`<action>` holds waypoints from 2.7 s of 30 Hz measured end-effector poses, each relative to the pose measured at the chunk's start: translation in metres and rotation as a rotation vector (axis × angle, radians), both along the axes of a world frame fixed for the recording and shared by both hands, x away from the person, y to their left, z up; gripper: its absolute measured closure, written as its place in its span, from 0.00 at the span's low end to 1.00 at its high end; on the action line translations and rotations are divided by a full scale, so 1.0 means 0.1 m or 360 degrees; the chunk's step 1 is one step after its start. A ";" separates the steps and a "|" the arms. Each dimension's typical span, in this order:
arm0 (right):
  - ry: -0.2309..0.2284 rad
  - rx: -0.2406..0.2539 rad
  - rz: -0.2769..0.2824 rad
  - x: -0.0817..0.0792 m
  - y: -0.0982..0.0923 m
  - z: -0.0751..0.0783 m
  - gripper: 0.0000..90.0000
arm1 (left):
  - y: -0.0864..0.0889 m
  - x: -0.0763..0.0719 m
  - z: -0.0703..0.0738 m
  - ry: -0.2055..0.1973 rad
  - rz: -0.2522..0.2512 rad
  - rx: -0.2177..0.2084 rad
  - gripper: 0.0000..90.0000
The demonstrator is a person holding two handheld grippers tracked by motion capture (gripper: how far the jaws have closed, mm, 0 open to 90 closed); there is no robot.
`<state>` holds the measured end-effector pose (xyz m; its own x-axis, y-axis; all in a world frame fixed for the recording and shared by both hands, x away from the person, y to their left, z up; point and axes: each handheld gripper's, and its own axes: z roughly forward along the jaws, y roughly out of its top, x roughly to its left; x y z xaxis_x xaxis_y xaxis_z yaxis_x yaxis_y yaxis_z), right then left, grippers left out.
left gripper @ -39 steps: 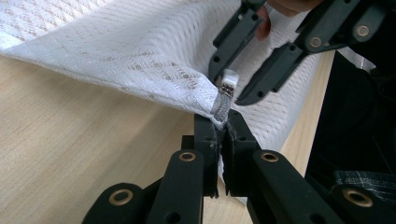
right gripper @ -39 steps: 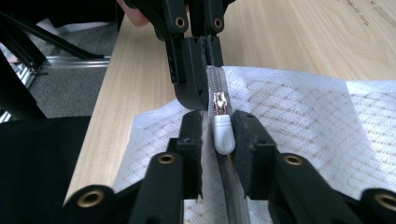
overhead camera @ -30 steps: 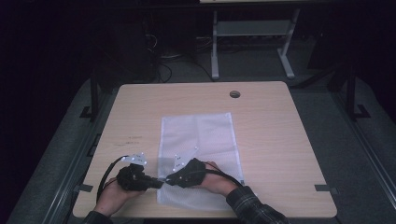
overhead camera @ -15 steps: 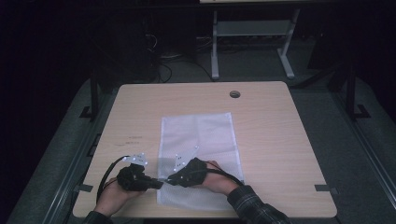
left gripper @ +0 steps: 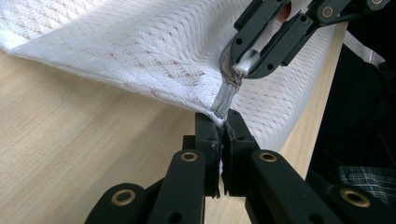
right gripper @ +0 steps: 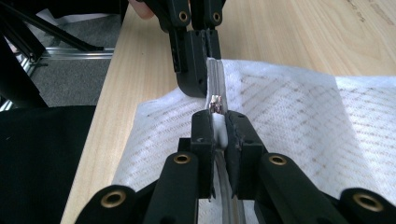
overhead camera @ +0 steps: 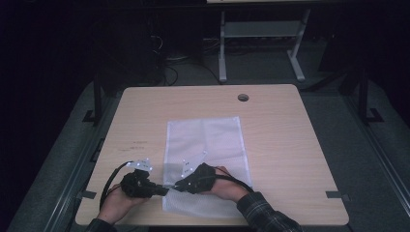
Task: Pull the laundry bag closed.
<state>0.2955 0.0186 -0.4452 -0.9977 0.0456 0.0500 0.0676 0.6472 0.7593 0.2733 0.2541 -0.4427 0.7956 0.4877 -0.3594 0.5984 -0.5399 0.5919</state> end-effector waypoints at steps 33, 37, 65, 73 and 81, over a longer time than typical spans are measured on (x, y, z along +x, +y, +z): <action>-0.0006 -0.0022 -0.0002 0.01 -0.14 0.01 0.91 | 0.01 0.00 0.01 0.0006 0.0001 0.0003 0.96; 0.0001 -0.0029 -0.0009 0.00 -0.16 0.01 0.91 | 0.02 0.00 0.01 0.0010 0.0008 0.0001 0.96; 0.0014 -0.0038 0.0005 0.00 -0.23 0.00 0.96 | 0.01 0.00 0.01 0.0010 -0.0003 0.0006 0.96; 0.0011 -0.0045 -0.0008 0.01 -0.28 0.02 0.96 | 0.03 0.00 0.02 0.0007 0.0010 0.0005 0.96; 0.0002 -0.0044 -0.0004 0.00 -0.30 0.02 0.96 | 0.02 0.00 0.02 0.0011 0.0008 0.0010 0.97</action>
